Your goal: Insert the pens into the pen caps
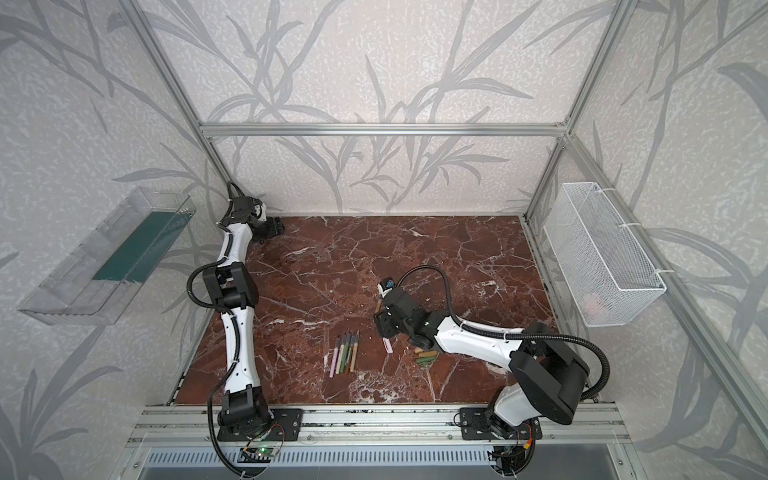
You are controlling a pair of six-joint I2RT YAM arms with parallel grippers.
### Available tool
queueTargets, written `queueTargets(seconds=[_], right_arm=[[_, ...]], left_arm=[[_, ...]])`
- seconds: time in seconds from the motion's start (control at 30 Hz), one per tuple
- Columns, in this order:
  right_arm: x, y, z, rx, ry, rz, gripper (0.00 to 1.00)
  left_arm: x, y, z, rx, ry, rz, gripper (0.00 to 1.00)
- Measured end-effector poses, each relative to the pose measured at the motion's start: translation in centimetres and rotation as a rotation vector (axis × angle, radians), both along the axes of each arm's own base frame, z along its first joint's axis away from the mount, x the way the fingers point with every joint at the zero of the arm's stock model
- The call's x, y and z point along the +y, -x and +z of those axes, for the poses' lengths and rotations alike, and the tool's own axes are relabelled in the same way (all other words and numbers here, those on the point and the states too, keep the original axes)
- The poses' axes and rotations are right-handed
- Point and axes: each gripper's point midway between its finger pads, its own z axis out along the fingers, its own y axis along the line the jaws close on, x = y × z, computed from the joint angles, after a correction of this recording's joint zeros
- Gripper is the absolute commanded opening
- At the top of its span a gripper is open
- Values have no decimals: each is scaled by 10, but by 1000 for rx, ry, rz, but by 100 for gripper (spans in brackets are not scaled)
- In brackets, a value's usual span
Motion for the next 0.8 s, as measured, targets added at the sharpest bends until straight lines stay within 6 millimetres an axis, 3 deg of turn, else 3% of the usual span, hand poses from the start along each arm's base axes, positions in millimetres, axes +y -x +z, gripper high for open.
queueTargets(seconds=[0.23,0.37,0.67,0.8], right_arm=[[0,0,5,-8,-10,0,68],[-1,1,8,-14,-18,0,68],[-8,6,14,-25,-32,0,68],[-10,8,16,-29,-38,0,68]], left_arm=[[-13,0,-1,7,30,-13,69],[-10,2,-4,34,6,40,44],[-7,6,-7,75,-63,110,42],[-9,10,-9,105,-119,130,32]])
